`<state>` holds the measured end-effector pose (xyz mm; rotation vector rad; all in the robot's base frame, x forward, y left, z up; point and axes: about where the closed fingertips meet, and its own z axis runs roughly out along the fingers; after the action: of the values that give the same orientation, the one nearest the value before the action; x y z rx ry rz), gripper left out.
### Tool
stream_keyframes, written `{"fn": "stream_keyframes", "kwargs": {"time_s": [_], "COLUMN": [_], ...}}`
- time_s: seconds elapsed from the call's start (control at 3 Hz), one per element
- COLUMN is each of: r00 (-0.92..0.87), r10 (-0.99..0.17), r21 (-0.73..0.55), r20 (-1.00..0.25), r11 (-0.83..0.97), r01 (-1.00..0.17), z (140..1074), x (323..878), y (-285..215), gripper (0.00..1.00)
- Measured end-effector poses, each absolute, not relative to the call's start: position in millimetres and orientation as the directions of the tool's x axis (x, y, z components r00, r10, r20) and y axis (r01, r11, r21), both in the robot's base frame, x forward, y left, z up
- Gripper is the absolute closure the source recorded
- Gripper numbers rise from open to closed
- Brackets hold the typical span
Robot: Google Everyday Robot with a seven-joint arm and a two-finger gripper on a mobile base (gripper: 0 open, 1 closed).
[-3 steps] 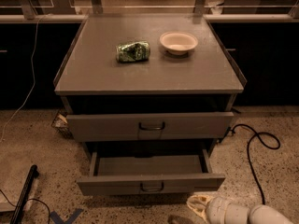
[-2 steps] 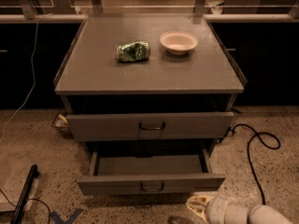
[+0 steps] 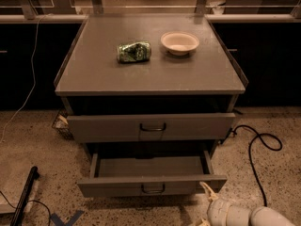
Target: Open middle drawer
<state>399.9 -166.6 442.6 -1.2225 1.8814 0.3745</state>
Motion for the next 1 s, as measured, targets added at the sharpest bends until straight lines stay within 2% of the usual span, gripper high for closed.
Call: {"fn": "stream_keyframes", "kwargs": {"time_s": [1.0], "r00": [-0.156], "r10": [-0.641], "r21": [-0.202], "r20": [-0.752], "r11": [0.449], "r01": [-0.870], "z": [440.0], "x": [436.4], "y": [-158.0], "gripper": [0.00]}}
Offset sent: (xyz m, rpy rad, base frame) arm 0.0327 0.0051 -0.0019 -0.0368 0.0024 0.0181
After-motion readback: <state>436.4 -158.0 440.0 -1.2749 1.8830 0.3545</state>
